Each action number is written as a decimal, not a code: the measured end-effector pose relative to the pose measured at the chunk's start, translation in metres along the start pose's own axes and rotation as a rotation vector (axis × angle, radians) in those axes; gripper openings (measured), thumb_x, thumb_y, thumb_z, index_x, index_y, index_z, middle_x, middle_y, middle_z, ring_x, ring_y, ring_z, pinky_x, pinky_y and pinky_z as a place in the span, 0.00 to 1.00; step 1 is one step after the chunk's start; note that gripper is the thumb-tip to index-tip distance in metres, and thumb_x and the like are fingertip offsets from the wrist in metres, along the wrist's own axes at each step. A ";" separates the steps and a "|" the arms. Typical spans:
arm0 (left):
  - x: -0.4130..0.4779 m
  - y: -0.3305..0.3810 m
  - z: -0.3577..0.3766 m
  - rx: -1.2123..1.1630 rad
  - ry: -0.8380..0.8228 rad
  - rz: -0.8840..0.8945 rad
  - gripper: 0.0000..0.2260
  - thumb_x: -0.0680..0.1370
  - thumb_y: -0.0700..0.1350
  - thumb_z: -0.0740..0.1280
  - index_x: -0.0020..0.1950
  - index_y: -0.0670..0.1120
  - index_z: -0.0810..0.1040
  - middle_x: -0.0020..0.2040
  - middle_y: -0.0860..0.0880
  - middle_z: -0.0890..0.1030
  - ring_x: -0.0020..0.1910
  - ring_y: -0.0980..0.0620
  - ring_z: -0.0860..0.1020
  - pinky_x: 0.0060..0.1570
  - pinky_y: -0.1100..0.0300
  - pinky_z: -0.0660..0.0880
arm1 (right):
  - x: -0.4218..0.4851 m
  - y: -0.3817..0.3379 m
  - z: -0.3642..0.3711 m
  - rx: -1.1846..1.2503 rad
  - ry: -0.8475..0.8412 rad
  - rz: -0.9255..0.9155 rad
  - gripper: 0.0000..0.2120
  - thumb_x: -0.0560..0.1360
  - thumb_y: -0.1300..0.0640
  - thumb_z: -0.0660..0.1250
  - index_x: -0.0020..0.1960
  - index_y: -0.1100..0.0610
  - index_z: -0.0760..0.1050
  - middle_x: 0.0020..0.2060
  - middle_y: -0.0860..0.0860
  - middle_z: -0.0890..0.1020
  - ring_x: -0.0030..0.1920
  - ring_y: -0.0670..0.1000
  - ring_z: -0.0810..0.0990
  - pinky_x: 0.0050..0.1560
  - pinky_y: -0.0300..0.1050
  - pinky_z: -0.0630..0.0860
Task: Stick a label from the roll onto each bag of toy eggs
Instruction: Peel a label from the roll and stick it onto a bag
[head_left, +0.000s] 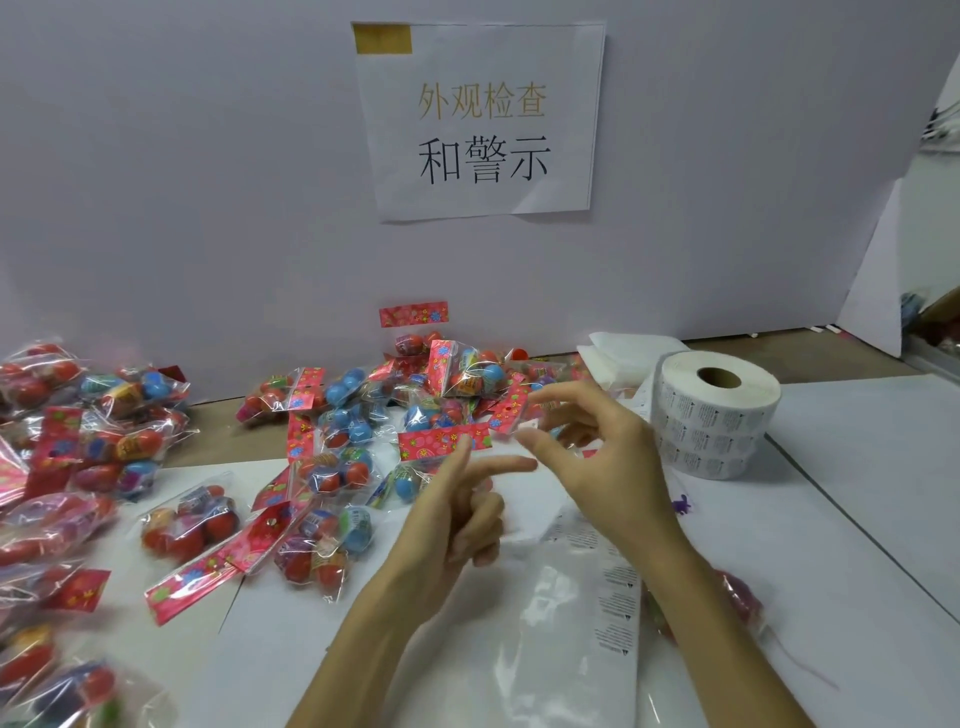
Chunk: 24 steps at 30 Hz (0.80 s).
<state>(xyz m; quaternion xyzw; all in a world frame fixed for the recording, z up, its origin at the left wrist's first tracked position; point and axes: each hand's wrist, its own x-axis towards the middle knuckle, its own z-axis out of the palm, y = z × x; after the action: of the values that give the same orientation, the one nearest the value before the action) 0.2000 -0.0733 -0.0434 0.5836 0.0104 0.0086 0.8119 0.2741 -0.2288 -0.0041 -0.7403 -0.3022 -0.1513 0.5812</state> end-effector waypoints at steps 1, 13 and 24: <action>0.000 0.001 -0.002 -0.057 0.041 0.011 0.27 0.80 0.66 0.61 0.57 0.45 0.86 0.21 0.52 0.58 0.22 0.54 0.60 0.26 0.63 0.64 | -0.001 -0.001 0.001 0.024 -0.046 0.000 0.13 0.71 0.57 0.79 0.52 0.46 0.81 0.39 0.42 0.83 0.40 0.47 0.82 0.44 0.40 0.78; 0.005 0.001 -0.001 0.306 0.482 0.354 0.05 0.75 0.40 0.76 0.44 0.50 0.87 0.27 0.49 0.72 0.27 0.56 0.71 0.27 0.67 0.73 | -0.006 0.001 0.004 -0.116 -0.322 -0.026 0.25 0.73 0.65 0.72 0.66 0.46 0.77 0.45 0.41 0.83 0.47 0.41 0.81 0.46 0.30 0.74; 0.004 0.003 0.001 0.076 0.329 0.282 0.06 0.74 0.45 0.74 0.47 0.44 0.84 0.26 0.54 0.69 0.23 0.59 0.66 0.24 0.69 0.66 | -0.007 0.008 0.011 -0.181 -0.251 -0.024 0.22 0.73 0.50 0.76 0.64 0.40 0.76 0.54 0.38 0.80 0.49 0.42 0.80 0.48 0.29 0.73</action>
<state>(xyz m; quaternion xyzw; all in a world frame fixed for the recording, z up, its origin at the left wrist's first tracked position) 0.2036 -0.0728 -0.0405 0.6002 0.0613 0.2166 0.7675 0.2725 -0.2214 -0.0168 -0.7990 -0.3666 -0.0909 0.4679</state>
